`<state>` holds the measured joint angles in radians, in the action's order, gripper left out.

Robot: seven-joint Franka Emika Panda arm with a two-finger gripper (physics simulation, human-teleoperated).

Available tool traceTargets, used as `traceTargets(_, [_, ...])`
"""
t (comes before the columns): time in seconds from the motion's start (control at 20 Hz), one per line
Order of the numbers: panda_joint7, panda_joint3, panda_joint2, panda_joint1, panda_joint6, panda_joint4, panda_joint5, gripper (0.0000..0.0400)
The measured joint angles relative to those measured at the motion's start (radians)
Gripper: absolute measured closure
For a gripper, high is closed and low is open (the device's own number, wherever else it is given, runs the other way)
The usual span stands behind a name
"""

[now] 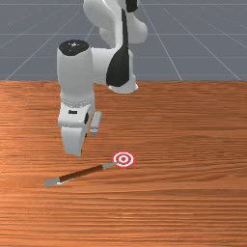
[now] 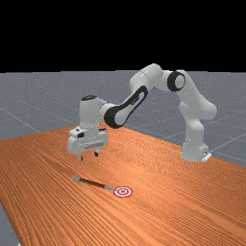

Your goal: Pick up the pen and put it to the marker

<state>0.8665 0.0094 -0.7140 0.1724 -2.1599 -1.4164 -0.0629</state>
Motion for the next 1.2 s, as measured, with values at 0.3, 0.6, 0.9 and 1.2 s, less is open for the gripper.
traceTargets(0.3, [0.046, -0.002, -0.246, -0.003, 0.024, 0.187, -0.018, 0.0001])
traceTargets(0.6, [0.031, -0.010, -0.234, -0.005, -0.157, 0.051, -0.028, 0.0000])
traceTargets(0.9, [0.030, -0.015, -0.333, -0.009, -0.117, 0.182, -0.030, 0.0000])
traceTargets(1.2, [0.046, -0.009, -0.328, 0.000, -0.200, 0.135, -0.032, 0.0300])
